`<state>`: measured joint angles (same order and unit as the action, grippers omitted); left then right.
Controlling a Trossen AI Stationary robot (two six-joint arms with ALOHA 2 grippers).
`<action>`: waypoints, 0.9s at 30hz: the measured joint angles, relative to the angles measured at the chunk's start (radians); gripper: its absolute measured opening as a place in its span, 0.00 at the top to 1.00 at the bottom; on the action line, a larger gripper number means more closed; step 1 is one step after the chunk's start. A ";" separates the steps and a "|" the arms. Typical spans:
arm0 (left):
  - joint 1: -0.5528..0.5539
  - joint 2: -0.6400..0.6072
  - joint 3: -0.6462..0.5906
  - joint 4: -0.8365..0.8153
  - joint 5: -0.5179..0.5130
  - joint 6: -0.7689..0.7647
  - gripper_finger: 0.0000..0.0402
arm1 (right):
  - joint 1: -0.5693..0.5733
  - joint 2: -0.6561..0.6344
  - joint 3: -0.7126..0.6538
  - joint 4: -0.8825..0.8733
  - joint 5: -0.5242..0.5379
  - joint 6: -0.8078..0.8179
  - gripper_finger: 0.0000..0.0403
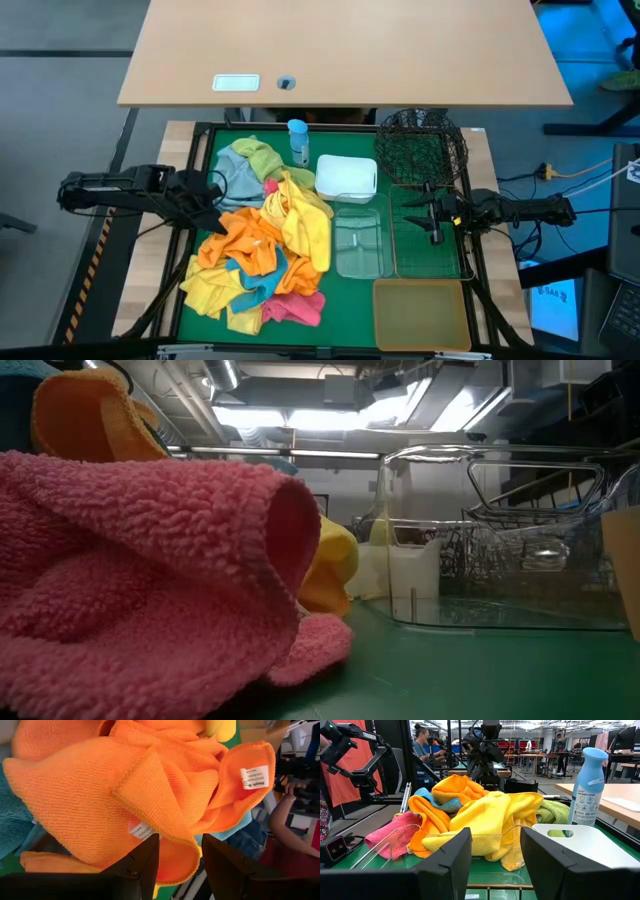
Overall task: Sort microfiber towel by color & place in baskets
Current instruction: Put the orange towel into the white bin
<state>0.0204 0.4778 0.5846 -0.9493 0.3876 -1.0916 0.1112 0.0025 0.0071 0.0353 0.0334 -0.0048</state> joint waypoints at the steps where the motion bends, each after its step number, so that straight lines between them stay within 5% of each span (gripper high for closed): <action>1: -0.005 0.000 0.000 0.000 0.000 0.000 0.65 | 0.000 0.000 0.000 0.000 0.000 0.000 0.58; 15: -0.155 0.012 -0.001 0.004 -0.058 -0.001 0.65 | 0.000 0.000 0.000 0.000 0.000 0.000 0.58; 27: -0.281 0.141 -0.001 0.106 -0.104 0.002 0.65 | 0.000 0.000 0.000 0.000 0.000 0.000 0.58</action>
<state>-0.2604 0.6185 0.5835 -0.8436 0.2840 -1.0898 0.1112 0.0025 0.0071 0.0353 0.0337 -0.0048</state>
